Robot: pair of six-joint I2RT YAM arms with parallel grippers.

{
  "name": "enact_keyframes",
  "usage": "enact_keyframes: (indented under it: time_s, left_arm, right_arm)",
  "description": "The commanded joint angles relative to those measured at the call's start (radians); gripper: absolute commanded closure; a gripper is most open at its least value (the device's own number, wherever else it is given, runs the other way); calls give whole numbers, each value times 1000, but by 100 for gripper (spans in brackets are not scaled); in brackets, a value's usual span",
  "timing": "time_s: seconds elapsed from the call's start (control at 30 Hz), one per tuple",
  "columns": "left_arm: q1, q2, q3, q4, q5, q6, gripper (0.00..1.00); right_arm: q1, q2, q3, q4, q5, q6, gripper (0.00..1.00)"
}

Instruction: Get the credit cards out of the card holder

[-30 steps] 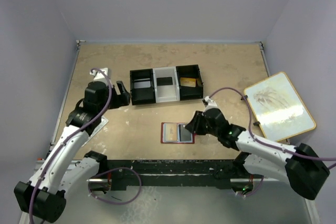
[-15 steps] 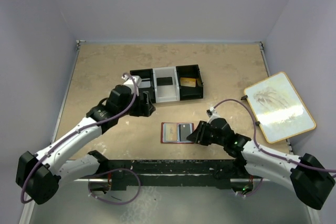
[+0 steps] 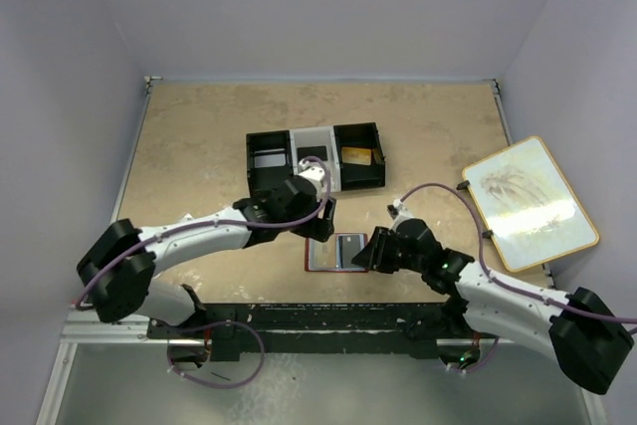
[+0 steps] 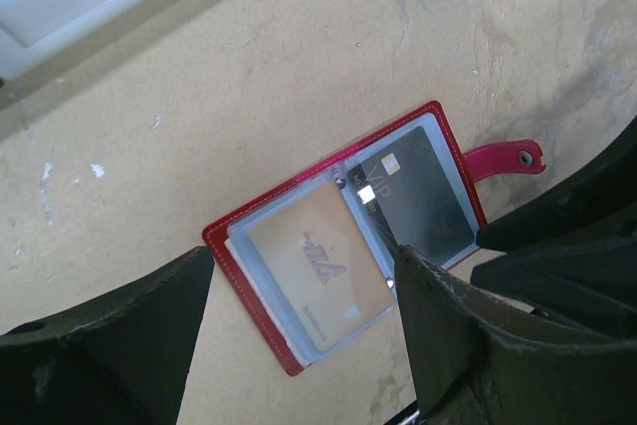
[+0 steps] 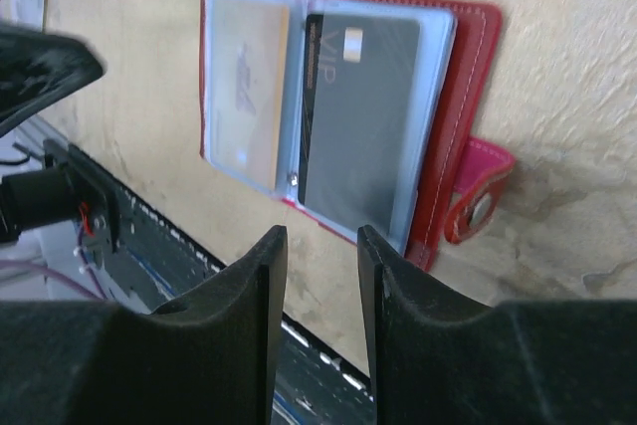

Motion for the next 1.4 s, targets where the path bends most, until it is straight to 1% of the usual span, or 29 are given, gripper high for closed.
enact_keyframes:
  time_s: [0.0,0.13,0.2,0.4,0.53,0.6,0.7,0.8,0.9,1.07,1.2,1.37]
  left_arm:
    - [-44,89,75,78,-41,56,29]
    - [-54,167,87,131,-81,76,29]
    - [-54,201,105,141,-103,92,28]
    - [-54,296,174,119,-102,137,28]
    - [-54,306,158,121,-90,140,28]
    - [-54,302,137,126,-81,134,28]
    - [-54,286,87,141,-67,114,29]
    - [-54,249,29,174,-53,80,30]
    - [-54,212,-39,226,-32,46,30]
    - [-55,175,-105,262,7,6,34]
    - [-63,110,-166,290,23,-37,36]
    - [-104,52,-252,341,19,-120,37]
  right_arm:
    - [4,-89,-74,70,-100,26,62]
    - [3,-170,-107,33,-126,20,61]
    - [3,-178,-121,22,-173,18,60]
    - [2,-89,-109,21,-186,2,59]
    - [2,-17,-99,60,-164,32,59]
    - [2,23,-95,86,-152,47,58]
    - [2,66,-75,80,-88,74,58]
    - [-5,85,-62,80,-13,105,57]
    - [-27,99,-57,127,11,104,55]
    - [-78,173,-14,144,2,40,55]
    - [-88,250,32,186,-25,-25,55]
    - [-87,355,121,189,-65,-127,56]
